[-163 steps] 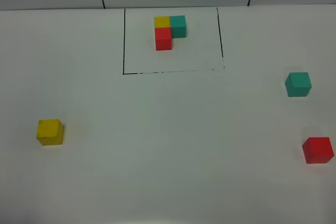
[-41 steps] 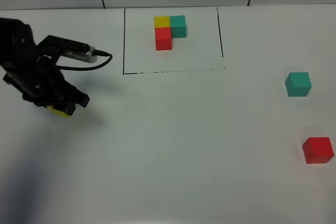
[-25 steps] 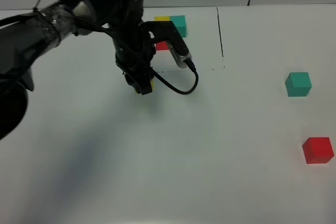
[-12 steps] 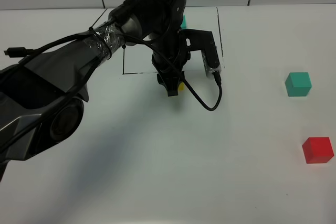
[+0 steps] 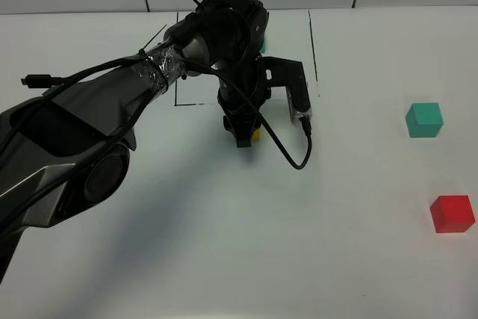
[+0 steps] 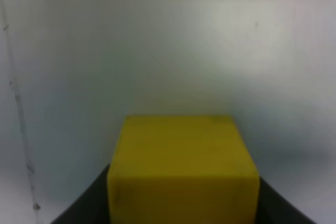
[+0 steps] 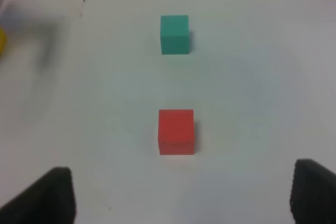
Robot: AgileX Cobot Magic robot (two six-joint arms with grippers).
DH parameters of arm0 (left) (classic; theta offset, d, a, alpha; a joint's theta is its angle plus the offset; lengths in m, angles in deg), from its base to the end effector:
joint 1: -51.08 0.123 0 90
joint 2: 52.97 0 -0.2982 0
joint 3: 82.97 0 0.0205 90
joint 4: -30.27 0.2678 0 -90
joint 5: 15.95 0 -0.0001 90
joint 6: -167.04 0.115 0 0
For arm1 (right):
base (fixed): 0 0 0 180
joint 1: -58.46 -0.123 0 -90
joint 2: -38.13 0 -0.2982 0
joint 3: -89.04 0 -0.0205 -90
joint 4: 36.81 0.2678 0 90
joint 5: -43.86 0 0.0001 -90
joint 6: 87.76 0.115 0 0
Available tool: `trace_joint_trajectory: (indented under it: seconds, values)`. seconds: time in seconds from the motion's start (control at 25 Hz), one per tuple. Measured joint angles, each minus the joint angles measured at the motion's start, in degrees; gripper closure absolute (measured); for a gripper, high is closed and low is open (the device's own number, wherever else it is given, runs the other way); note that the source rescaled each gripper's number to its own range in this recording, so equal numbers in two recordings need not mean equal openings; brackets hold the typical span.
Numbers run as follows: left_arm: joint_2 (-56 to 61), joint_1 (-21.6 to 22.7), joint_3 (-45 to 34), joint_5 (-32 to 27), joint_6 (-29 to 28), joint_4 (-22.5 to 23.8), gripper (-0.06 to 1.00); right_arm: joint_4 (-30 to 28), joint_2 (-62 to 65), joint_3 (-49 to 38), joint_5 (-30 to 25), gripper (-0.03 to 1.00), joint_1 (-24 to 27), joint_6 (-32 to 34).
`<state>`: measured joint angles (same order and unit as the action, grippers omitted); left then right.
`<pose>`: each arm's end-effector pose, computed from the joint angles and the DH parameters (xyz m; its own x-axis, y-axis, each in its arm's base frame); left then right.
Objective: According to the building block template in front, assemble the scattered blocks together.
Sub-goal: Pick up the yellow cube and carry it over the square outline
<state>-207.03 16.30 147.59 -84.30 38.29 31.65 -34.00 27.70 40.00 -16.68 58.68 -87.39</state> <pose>0.4528 -0.3114 0.0970 -0.0574 0.9959 -0.0704 0.9899 0.0659 0.1251 0.0265 0.0048 0.2732 -0.5005 0.0325 -0.8651 -0.0178 0.9987 0.0478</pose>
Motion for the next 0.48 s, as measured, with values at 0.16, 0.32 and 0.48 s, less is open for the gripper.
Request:
trace_joint_trajectory:
  seconds: [0.16, 0.32, 0.48]
  values:
    - [-0.4, 0.0, 0.3, 0.0, 0.7, 0.0, 0.93, 0.0, 0.0, 0.0, 0.0, 0.28, 0.0, 0.0]
    - [-0.5, 0.0, 0.4, 0.0, 1.5, 0.0, 0.93, 0.0, 0.0, 0.0, 0.0, 0.28, 0.0, 0.0]
    - [-0.6, 0.0, 0.5, 0.0, 1.6, 0.0, 0.93, 0.0, 0.0, 0.0, 0.0, 0.28, 0.0, 0.0]
